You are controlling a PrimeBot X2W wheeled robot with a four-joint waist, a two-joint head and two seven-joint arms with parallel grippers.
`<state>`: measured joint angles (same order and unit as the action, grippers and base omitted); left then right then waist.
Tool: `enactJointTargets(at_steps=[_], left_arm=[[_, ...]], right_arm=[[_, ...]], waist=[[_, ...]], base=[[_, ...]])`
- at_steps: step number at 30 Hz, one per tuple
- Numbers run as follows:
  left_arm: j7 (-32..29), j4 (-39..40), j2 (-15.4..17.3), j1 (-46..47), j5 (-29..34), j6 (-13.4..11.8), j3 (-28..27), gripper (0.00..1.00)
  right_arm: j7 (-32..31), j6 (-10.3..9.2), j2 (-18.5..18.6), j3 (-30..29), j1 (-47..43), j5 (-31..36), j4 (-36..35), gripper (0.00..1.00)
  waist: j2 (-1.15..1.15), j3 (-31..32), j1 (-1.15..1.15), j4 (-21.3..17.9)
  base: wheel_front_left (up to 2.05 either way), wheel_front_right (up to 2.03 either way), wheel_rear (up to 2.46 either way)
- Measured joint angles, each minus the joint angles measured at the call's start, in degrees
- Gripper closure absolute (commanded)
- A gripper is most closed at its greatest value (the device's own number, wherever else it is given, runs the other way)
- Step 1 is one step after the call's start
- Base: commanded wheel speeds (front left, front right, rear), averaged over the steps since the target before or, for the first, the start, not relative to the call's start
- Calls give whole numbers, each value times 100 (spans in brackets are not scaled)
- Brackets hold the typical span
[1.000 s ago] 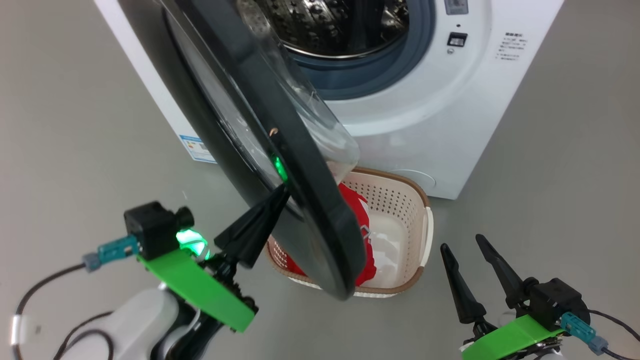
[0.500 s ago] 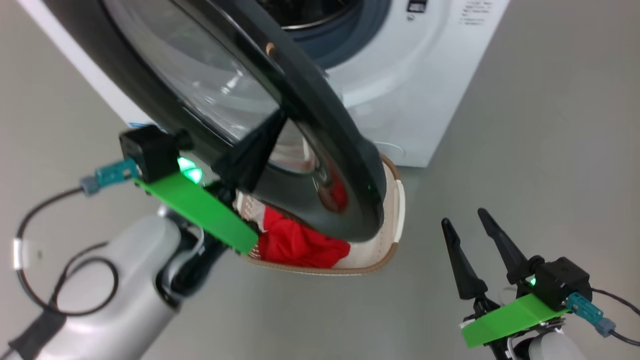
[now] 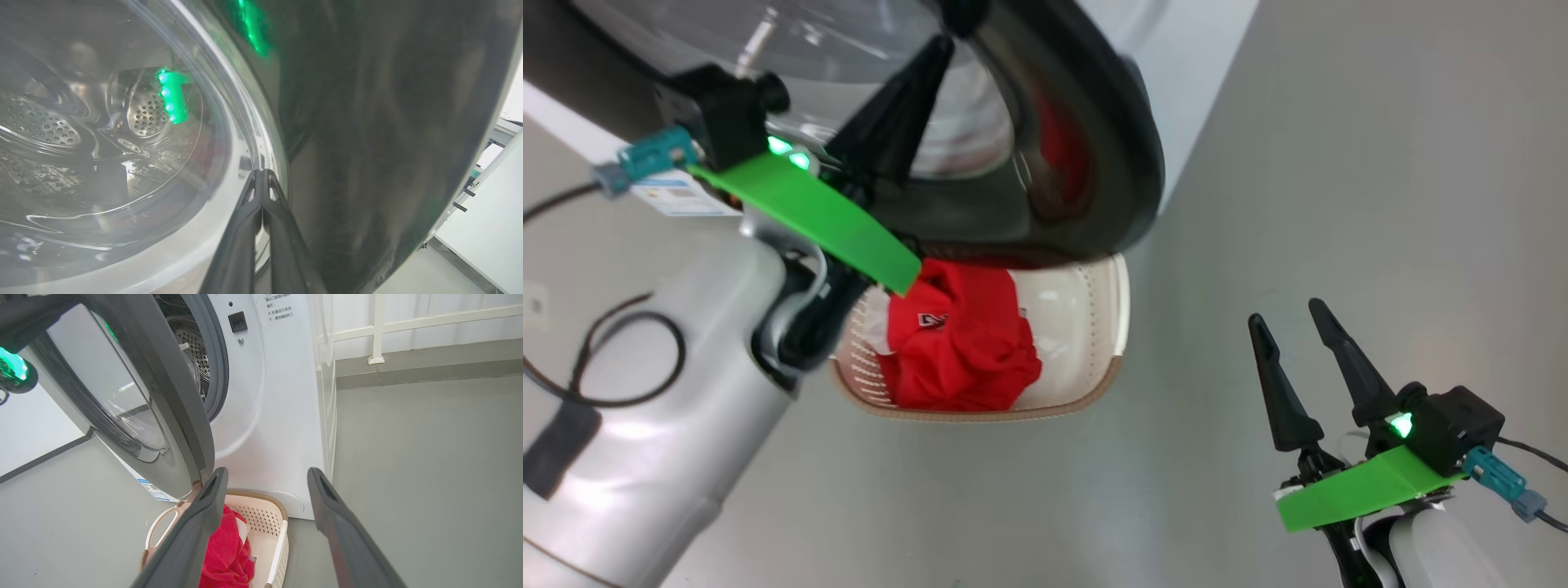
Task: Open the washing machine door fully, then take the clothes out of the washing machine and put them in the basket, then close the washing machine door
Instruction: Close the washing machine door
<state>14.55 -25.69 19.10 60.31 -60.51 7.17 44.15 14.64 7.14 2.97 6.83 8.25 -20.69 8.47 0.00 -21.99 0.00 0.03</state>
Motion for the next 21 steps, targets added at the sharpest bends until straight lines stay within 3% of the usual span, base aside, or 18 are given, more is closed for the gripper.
enactJointTargets(at_steps=[12,21], left_arm=[[0,-498,-10,339,3,0,-255,100],[0,-567,-23,176,4,0,-339,100]], right_arm=[[0,0,-1,53,139,-87,-57,0],[0,0,-1,9,136,-90,-52,0]], waist=[[0,-265,0,-353],[0,-191,0,-325]], base=[[0,0,0],[0,0,0]])
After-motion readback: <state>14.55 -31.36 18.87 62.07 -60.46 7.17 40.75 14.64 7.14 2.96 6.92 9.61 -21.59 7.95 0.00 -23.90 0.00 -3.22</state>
